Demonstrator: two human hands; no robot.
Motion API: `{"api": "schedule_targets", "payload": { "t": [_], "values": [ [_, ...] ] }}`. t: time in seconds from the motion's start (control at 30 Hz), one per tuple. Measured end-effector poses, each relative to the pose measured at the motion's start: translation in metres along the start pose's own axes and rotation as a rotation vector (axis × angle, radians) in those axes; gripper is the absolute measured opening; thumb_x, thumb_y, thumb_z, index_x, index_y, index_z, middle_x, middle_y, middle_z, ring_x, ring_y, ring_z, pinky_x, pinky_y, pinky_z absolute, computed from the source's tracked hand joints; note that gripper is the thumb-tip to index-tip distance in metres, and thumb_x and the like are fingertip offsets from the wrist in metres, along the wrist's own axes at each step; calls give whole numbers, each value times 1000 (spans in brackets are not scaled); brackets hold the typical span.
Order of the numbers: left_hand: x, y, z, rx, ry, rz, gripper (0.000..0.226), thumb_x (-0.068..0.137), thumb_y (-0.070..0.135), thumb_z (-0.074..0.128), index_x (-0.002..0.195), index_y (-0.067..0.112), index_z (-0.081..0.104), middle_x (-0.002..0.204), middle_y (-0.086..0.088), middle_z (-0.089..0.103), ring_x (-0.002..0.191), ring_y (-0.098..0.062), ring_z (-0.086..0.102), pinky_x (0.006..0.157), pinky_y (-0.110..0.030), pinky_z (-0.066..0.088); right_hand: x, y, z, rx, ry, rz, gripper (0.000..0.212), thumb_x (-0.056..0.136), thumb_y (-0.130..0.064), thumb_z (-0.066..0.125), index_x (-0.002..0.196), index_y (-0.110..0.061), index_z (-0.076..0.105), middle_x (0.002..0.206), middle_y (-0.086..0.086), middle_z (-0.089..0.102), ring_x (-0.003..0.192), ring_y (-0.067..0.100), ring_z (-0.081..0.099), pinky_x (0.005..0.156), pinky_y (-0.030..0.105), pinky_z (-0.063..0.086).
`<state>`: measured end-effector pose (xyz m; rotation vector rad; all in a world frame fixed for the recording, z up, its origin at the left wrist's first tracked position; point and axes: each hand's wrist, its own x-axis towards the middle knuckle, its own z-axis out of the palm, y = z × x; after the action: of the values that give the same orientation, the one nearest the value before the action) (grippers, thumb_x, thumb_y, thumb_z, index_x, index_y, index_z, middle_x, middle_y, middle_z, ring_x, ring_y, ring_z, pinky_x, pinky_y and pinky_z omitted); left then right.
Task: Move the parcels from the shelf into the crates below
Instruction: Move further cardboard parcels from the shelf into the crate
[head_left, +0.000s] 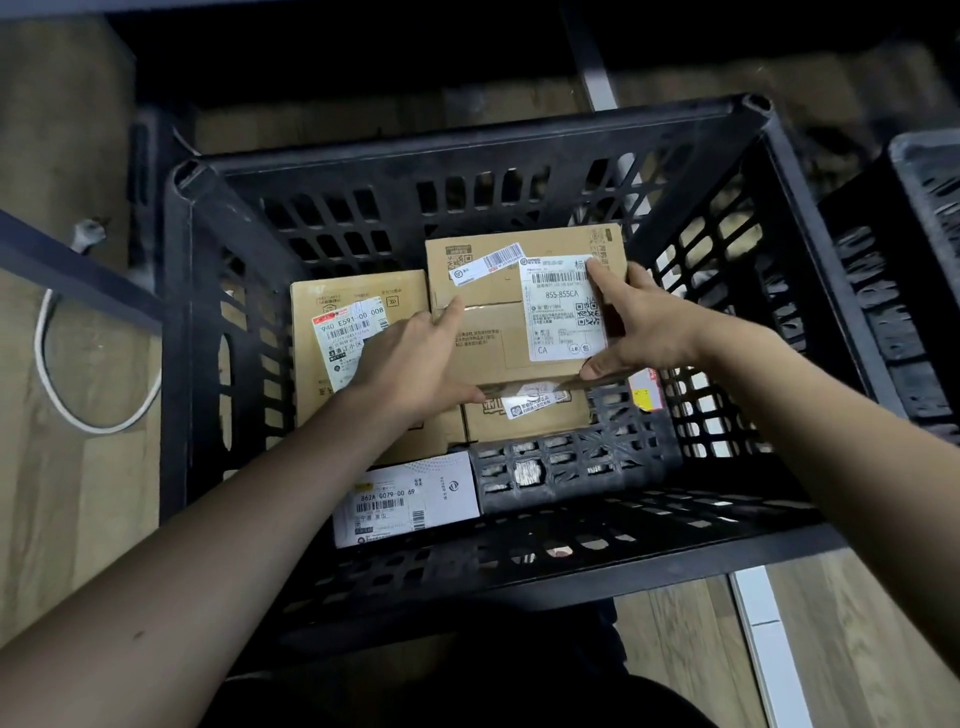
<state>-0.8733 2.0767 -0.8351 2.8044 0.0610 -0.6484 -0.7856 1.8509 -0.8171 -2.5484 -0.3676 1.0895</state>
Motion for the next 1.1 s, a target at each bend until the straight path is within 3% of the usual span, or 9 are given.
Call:
{"api": "schedule_targets", "payload": {
  "t": [0.37, 0.53, 0.6, 0.7, 0.77, 0.87, 0.97, 1.03, 1.1],
  "values": [
    [0, 10, 0, 52, 22, -28, 102, 78, 49, 71, 151, 21, 5, 135, -12, 44, 120, -28, 46, 86, -38, 45, -1, 7, 7, 20, 68, -16, 127, 67, -30, 85, 152, -25, -9, 158, 6, -12, 146, 25, 11, 117, 27, 13],
    [5, 15, 4, -40, -31, -69, 102, 82, 39, 70, 151, 20, -3, 147, -16, 27, 134, -30, 28, 106, -40, 32, -4, 9, 8, 43, 85, -22, 123, 68, -36, 84, 153, -24, -5, 157, 5, -3, 144, 25, 16, 116, 26, 14],
    [6, 12, 4, -38, -31, -33, 103, 81, 38, 71, 151, 21, -2, 146, -15, 28, 133, -29, 30, 106, -40, 35, -6, 10, 11, 40, 73, 1, 115, 74, -38, 79, 153, -24, -4, 156, 8, 2, 142, 26, 21, 115, 26, 16],
    [8, 6, 1, -22, -36, 36, 103, 78, 37, 73, 151, 27, 1, 143, -10, 34, 125, -26, 41, 96, -40, 45, -14, 17, 8, -40, 81, 16, 84, 89, -20, 61, 153, -21, 7, 155, 14, 14, 140, 29, 27, 113, 25, 19],
    [11, 3, -3, -11, -63, 45, 104, 78, 38, 73, 151, 30, 0, 147, -6, 32, 126, -25, 41, 97, -42, 45, -17, 26, 1, -86, 181, -6, 70, 86, -2, 50, 150, -16, 23, 148, 18, 32, 134, 32, 36, 108, 27, 26],
    [14, -1, -8, -10, -96, 86, 101, 79, 37, 73, 150, 34, 2, 152, 0, 26, 135, -24, 32, 107, -41, 36, -14, 37, -9, -137, 307, 38, 82, 79, 9, 49, 151, -13, 16, 152, 18, 21, 137, 35, 29, 110, 34, 29],
    [16, 1, -10, -46, -142, 189, 94, 82, 26, 72, 150, 35, 7, 155, 8, 18, 139, -19, 24, 111, -36, 27, -9, 44, -10, -216, 203, 36, 99, 75, 11, 52, 153, -20, -2, 160, 9, 4, 145, 29, 15, 116, 33, 21],
    [19, 4, -12, -10, -60, 231, 83, 85, 18, 67, 149, 36, 17, 155, 8, 19, 136, -20, 29, 108, -35, 31, -11, 46, -8, -263, 89, 15, 97, 78, 6, 56, 153, -19, 1, 154, 15, 25, 138, 30, 32, 110, 32, 30],
    [21, 8, -17, 94, 111, 193, 66, 88, 16, 61, 145, 33, 31, 150, 3, 28, 129, -25, 38, 97, -38, 40, -20, 46, -5, -260, 41, 21, 90, 78, -5, 66, 151, -15, 15, 133, 17, 53, 120, 31, 51, 93, 29, 40]
  ]
}}
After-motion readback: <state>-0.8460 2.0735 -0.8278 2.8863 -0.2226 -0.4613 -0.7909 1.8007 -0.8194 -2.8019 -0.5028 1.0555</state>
